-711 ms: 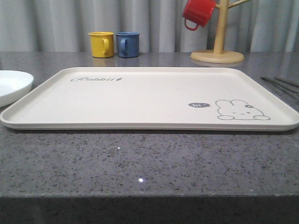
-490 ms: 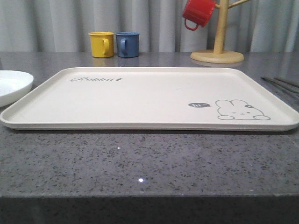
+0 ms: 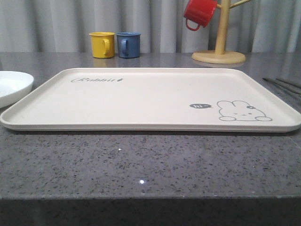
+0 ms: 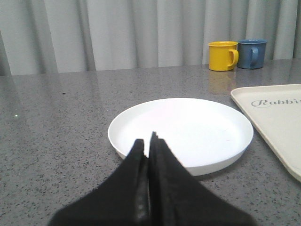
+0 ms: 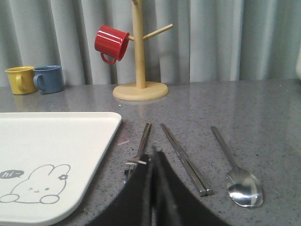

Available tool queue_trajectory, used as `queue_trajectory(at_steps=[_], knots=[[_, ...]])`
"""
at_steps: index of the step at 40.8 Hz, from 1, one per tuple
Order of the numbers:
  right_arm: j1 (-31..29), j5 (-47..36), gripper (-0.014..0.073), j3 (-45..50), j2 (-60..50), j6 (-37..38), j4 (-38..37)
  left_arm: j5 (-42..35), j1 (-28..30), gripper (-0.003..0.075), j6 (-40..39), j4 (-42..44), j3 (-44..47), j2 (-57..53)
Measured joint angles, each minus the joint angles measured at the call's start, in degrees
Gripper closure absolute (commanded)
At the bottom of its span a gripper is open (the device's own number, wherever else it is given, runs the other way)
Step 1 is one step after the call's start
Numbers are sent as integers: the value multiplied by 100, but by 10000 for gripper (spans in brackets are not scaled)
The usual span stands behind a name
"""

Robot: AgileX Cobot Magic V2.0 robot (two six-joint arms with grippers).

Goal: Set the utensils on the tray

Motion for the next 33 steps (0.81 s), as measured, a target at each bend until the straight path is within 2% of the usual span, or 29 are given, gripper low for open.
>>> queue_trajectory(at_steps=[23, 29, 33], knots=[[0, 0, 715, 0, 0, 0, 0, -53, 0, 739, 0, 0, 0, 0], [0, 436, 715, -386, 0, 0, 0, -428, 0, 739, 0, 0, -54, 0], [0, 961, 715, -1013, 0, 0, 0, -361, 0, 739, 0, 0, -508, 0]])
